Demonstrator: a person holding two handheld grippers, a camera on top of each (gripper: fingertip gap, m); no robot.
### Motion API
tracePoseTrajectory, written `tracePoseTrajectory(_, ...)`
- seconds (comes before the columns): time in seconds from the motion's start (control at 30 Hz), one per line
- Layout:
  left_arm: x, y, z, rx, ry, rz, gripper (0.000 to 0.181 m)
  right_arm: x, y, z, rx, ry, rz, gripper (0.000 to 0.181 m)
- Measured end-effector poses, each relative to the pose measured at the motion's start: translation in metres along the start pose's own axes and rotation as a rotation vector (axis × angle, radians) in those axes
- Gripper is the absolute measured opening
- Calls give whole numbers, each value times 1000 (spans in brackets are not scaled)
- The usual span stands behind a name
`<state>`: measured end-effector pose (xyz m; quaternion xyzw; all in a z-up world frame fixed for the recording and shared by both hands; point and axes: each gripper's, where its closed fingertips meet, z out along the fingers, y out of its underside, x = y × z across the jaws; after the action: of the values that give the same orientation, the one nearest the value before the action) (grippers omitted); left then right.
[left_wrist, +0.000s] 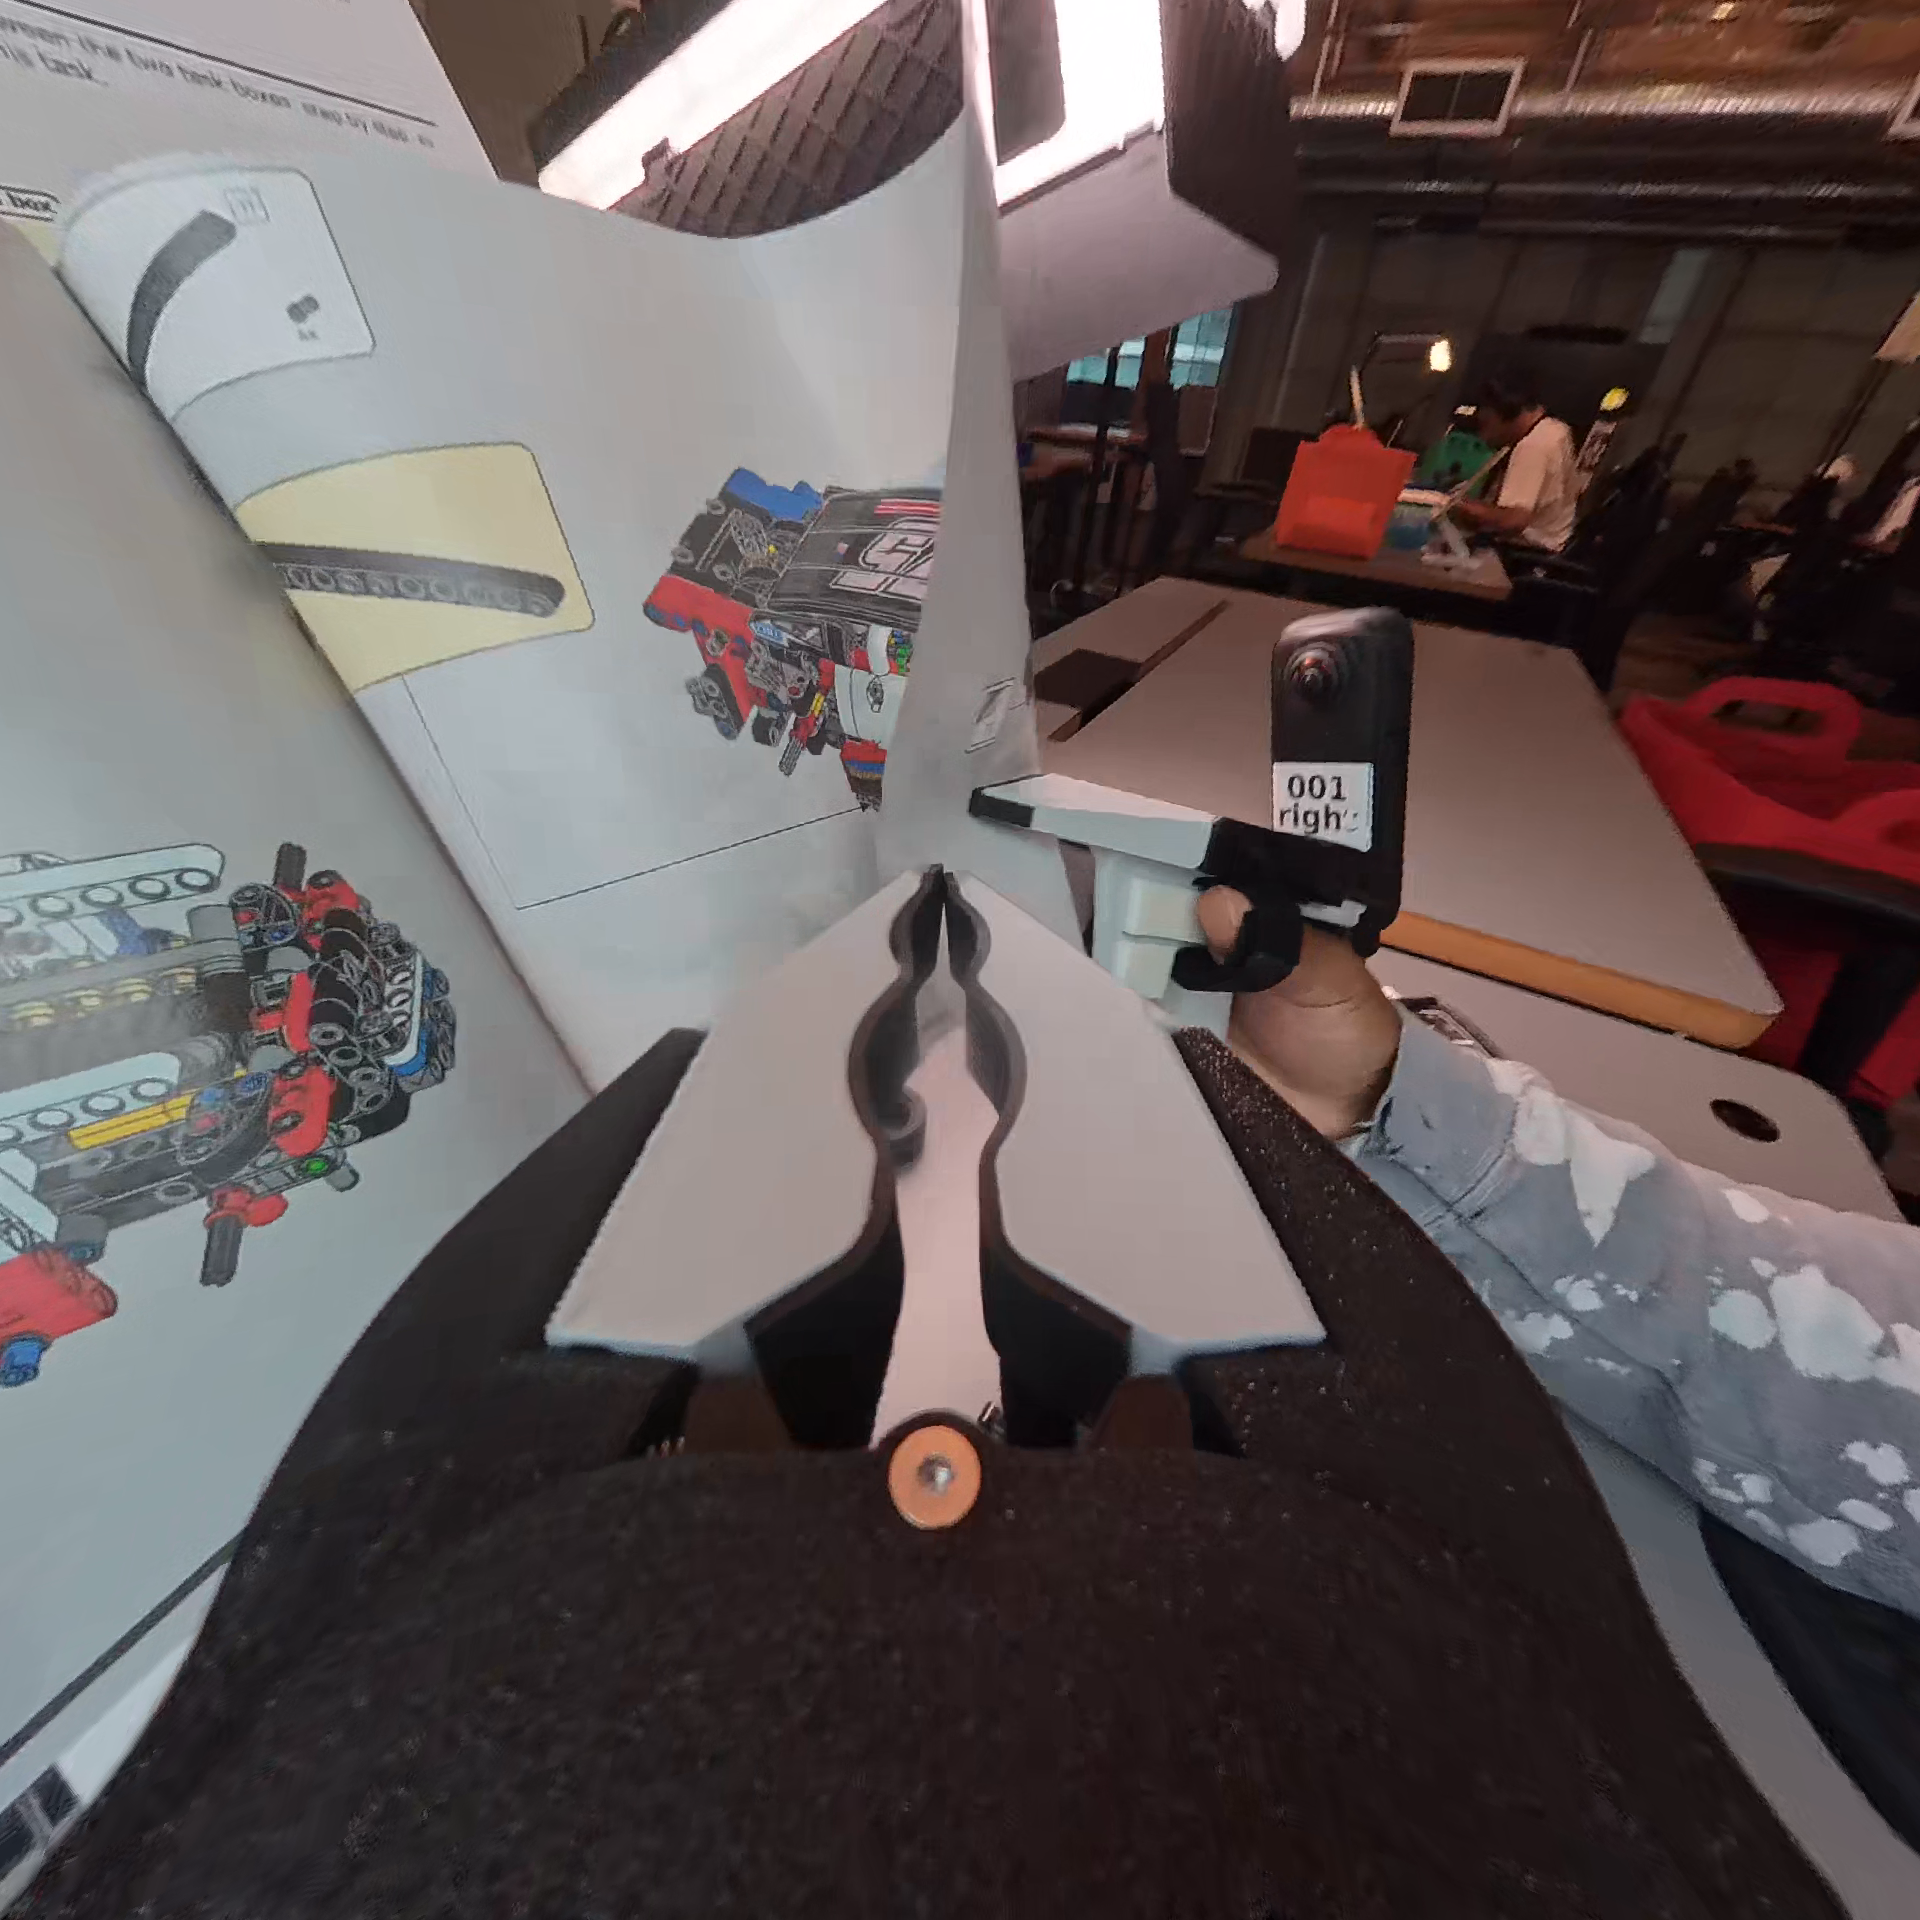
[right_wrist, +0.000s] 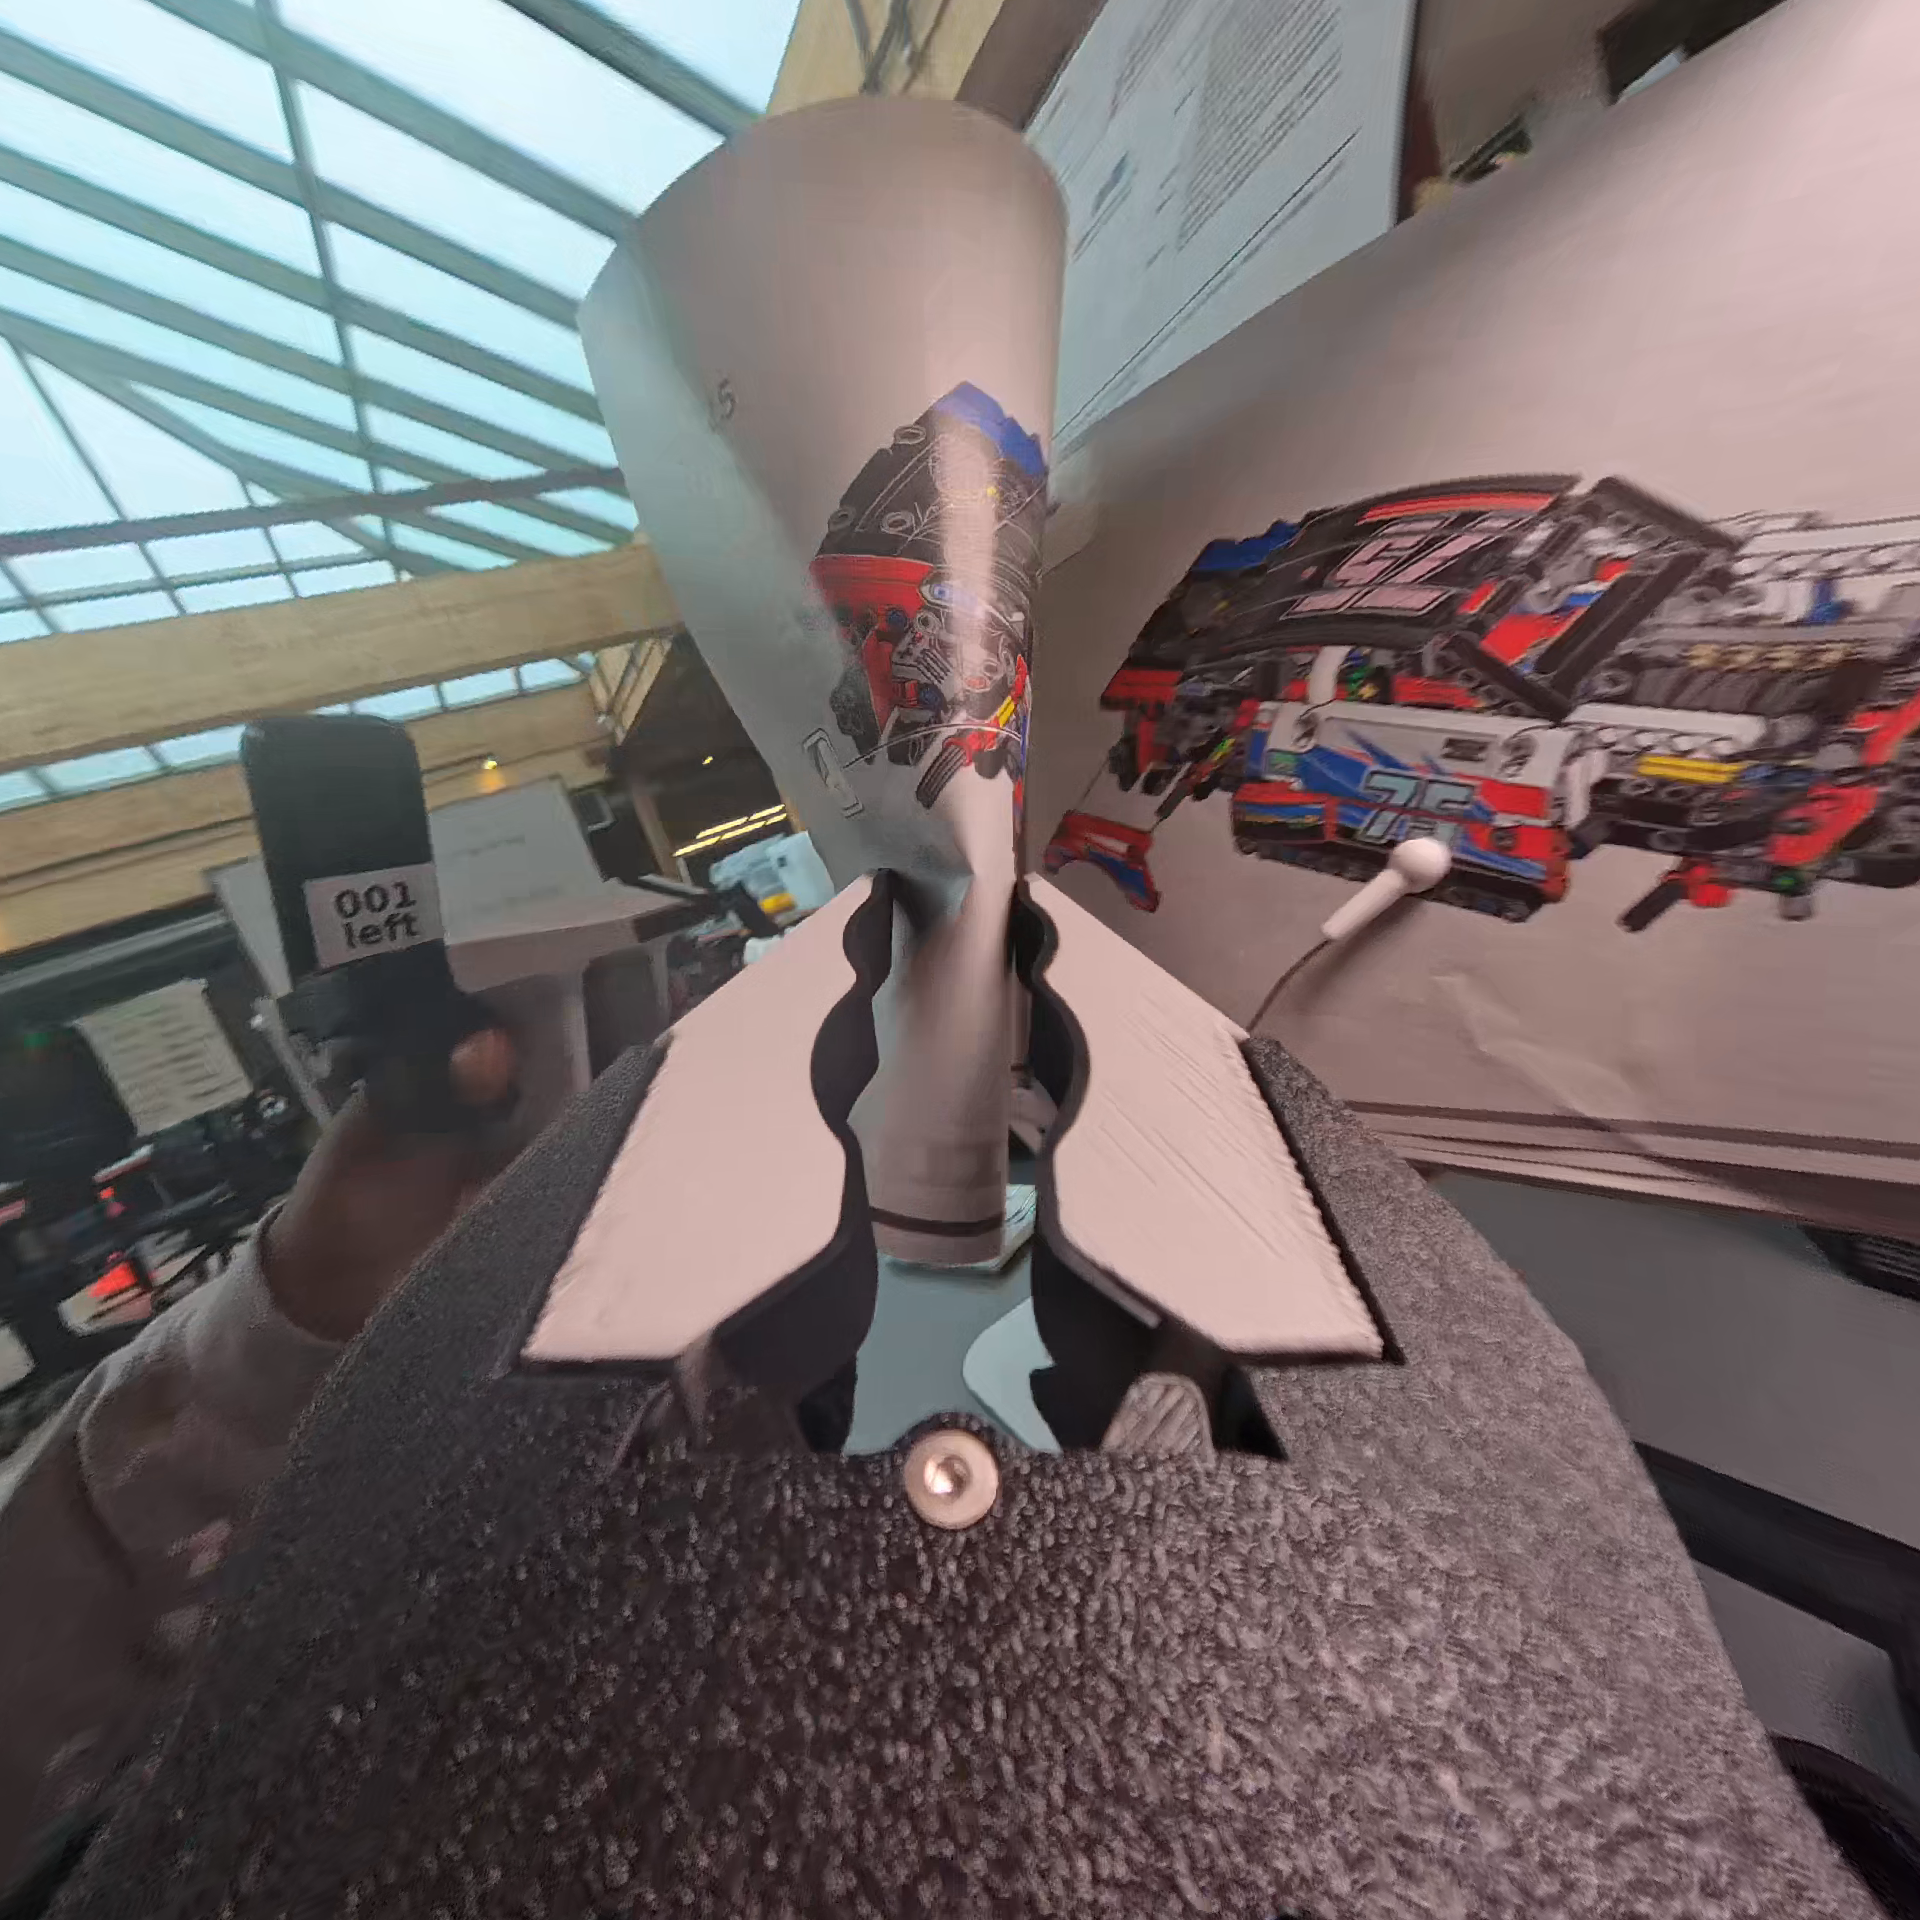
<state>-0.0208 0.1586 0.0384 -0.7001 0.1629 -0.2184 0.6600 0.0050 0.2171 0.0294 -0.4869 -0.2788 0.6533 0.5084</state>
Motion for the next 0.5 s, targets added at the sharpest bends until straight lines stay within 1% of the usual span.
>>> tracePoseTrajectory(0.07, 1, -8, -3, 37, 25, -50, 0, 23, -22, -14, 136, 106, 32, 23)
tracePoseTrajectory(0.13, 2, -12, -6, 55, 37, -72, 0, 43, -31, -28, 220, 149, 118, 24)
tracePoseTrajectory(0.17, 1, -13, -7, 55, 33, -73, 0, 49, -29, -31, 223, 154, 146, 22)
tracePoseTrajectory(0.23, -4, -12, -9, 48, -8, -59, 0, 50, -24, -32, 206, 120, 164, 9)
tracePoseTrajectory(0.27, -7, -10, -10, 35, -29, -40, 0, 48, -22, -31, 200, 100, 174, 5)
tracePoseTrajectory(0.33, -13, 2, -9, -26, -70, 6, 16, 44, -18, -26, 182, 71, 194, 6)
tracePoseTrajectory(0.43, -21, 19, -8, -92, -133, 57, 26, 40, -9, -22, 152, 35, 214, 7)
tracePoseTrajectory(0.5, -19, 27, -8, -114, -139, 84, 33, 28, -2, -16, 107, -32, 235, 7)
